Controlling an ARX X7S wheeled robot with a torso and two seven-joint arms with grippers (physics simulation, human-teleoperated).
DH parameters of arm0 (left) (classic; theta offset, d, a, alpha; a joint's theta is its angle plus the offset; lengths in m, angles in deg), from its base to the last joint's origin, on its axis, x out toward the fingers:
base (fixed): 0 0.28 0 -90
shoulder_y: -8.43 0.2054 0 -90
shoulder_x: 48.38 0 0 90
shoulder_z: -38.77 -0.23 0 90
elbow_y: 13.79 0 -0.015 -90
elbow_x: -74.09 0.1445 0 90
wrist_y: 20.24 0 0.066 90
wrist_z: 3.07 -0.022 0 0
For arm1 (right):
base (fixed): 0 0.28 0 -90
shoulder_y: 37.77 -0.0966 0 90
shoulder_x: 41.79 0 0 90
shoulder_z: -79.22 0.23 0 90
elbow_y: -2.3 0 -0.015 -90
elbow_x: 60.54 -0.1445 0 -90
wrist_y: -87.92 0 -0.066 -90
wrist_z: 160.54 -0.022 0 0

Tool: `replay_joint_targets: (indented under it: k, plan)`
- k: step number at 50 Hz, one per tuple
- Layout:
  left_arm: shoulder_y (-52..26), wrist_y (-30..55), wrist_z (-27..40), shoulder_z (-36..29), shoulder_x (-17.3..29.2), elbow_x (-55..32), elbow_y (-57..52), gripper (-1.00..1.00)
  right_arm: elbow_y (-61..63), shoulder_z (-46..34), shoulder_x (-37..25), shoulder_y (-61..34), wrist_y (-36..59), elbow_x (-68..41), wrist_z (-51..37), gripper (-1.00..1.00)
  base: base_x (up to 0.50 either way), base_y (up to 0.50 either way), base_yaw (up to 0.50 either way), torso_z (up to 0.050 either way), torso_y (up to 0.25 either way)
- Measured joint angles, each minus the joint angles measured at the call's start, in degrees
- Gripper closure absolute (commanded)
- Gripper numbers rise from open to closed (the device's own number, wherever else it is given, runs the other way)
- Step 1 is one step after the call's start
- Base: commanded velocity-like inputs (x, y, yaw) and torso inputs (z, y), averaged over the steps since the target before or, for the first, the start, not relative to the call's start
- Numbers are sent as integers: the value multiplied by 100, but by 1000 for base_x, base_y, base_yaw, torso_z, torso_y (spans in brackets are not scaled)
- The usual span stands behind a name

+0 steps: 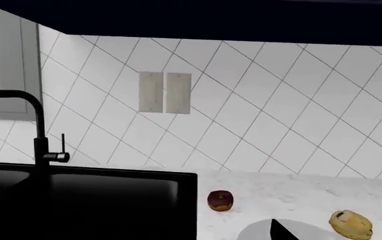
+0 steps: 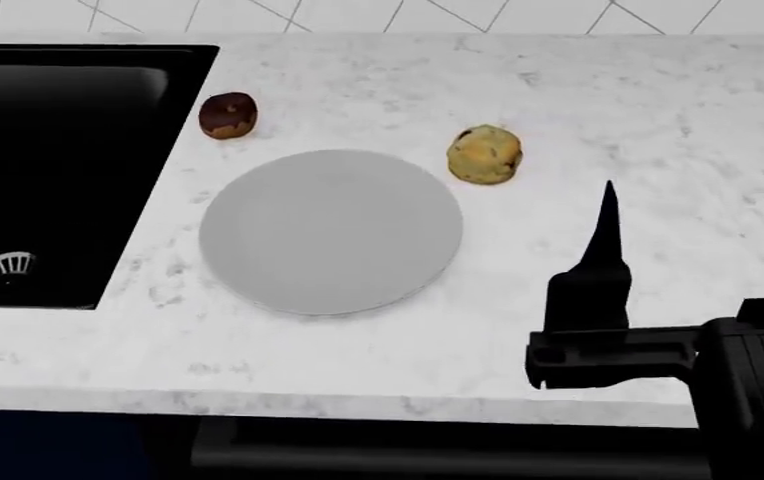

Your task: Place the pastries on the plates.

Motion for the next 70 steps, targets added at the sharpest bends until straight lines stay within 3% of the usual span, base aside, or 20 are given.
replay_joint_targets:
  k: [20,54,70]
  plan:
    - [-326,355,276,236,109,-549,-48,-100,-386,50,-411,-413,-56,-1532,-1103,-100,500,0,0,0,0]
    - [-277,204,410,170,130,-644,21,-100,-702,-352,-656,-560,-410,-1519,-1277,-100,430,0,0,0,1]
    - [-128,-214,279,-107,45,-260,139,-100,-2849,-1400,-1321,-1905,-35,-3026,-1471,-100,0,0,0,0,0]
